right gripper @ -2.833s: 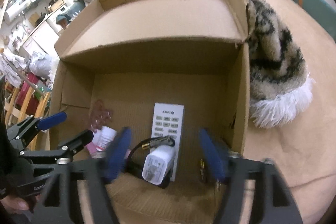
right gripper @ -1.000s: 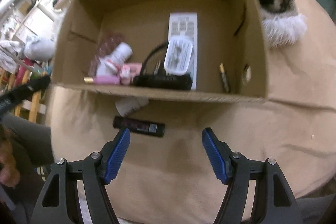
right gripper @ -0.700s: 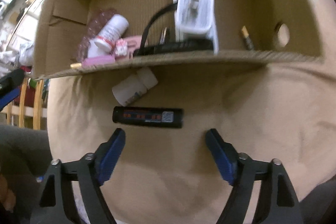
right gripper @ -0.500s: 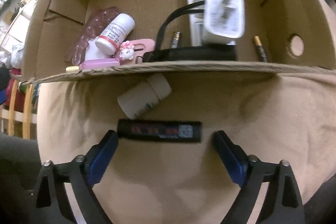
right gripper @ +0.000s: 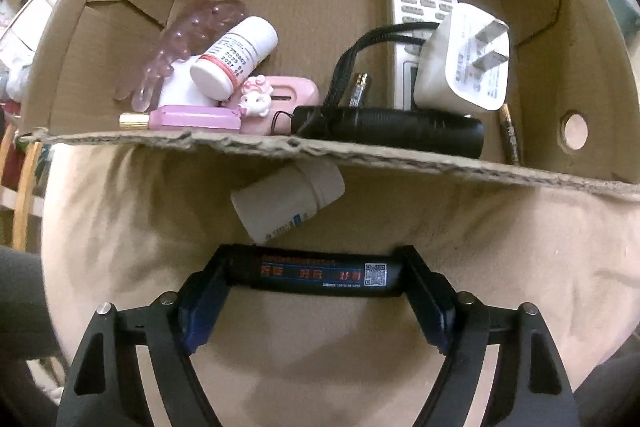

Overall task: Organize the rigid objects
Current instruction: 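Grasp the black power bank with the right tool while the left tool grasps the white pill bottle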

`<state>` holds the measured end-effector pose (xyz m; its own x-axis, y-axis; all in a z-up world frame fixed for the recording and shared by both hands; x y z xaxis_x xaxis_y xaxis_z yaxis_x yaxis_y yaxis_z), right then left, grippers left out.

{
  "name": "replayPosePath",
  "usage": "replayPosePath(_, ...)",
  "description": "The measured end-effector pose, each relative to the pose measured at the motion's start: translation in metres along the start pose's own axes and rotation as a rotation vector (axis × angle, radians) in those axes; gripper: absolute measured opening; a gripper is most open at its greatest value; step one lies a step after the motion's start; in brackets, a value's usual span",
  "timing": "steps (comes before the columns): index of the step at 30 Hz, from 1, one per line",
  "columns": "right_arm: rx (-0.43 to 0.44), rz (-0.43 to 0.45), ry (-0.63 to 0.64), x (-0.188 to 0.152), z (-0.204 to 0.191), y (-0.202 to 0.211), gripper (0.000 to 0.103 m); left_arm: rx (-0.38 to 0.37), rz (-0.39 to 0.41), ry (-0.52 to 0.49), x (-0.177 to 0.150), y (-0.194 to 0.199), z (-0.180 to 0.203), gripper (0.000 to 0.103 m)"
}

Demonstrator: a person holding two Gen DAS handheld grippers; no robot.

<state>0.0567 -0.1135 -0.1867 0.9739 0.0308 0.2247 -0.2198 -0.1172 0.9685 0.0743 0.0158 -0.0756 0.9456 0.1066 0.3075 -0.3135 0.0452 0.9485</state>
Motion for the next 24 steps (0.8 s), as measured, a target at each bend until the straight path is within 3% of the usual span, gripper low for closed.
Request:
replayPosePath(7, 0.063, -0.073, 0.074, -0.009, 0.009, 0.018, 0.086, 0.008, -0.024, 0.003, -0.004, -0.007, -0.003, 0.073)
replayPosePath(10, 0.049, -0.077, 0.097, -0.013, 0.024, 0.031, 0.086, 0.007, -0.051, -0.016, -0.009, -0.014, 0.001, 0.073)
replayPosePath(15, 0.06, -0.075, 0.026, -0.013, 0.063, 0.04, 0.086, -0.001, -0.11, -0.081, -0.023, -0.031, 0.019, 0.073)
replayPosePath(24, 0.065, -0.015, -0.106, -0.019, 0.108, 0.054, 0.086, 0.044, -0.099, -0.091, -0.034, -0.053, 0.046, 0.073)
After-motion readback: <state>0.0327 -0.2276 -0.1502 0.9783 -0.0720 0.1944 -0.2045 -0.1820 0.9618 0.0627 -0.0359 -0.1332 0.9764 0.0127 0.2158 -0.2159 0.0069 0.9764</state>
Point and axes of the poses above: each gripper's, at about its wrist camera, not at the fingertips, and y roughly against the way its jaws point, z to its right, x to its top, the point moved 3 cm from there along -y, roughly the way its jaws point, and after that the axes turned 2 degrees about -z, right-handed, at the moved point
